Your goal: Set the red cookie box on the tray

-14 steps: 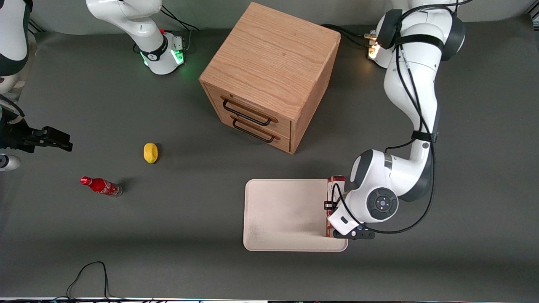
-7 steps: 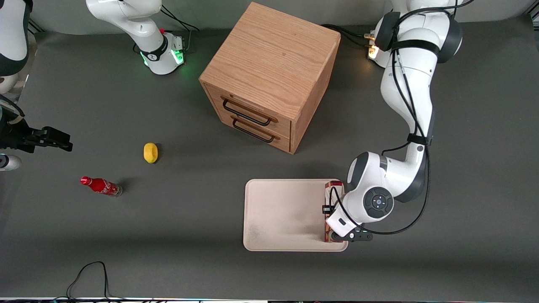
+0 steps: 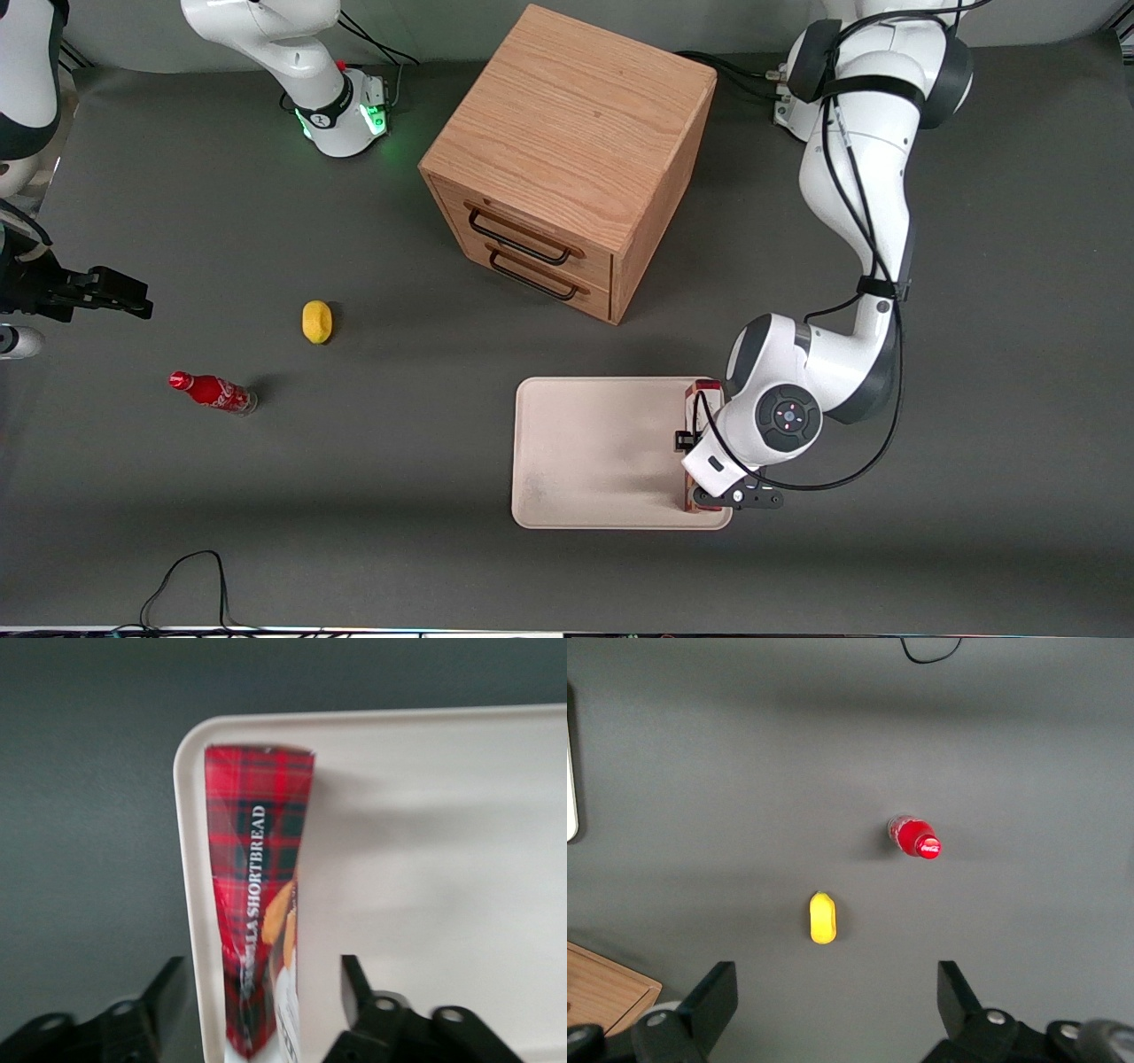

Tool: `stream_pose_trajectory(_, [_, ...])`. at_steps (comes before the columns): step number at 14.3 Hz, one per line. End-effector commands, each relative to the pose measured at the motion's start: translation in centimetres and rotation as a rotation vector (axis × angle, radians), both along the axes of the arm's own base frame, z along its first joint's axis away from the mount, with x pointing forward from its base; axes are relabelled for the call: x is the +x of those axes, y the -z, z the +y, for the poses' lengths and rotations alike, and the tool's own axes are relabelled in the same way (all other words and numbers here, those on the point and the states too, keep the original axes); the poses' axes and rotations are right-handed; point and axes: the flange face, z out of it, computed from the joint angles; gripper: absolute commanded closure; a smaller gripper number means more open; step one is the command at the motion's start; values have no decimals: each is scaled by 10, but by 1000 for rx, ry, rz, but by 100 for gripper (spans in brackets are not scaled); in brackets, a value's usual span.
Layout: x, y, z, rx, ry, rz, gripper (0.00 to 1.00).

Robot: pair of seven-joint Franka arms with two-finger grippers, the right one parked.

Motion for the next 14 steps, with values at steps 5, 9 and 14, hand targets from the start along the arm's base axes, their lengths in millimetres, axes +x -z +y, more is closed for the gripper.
stream_pose_trajectory(5, [-51,-132,104,-3,-110,-11,0])
stream_pose_trajectory(9, [-99,-188,195,-20,-187,-15,0])
stream_pose_trajectory(14, [-160,-261,284,39,-129,45,0])
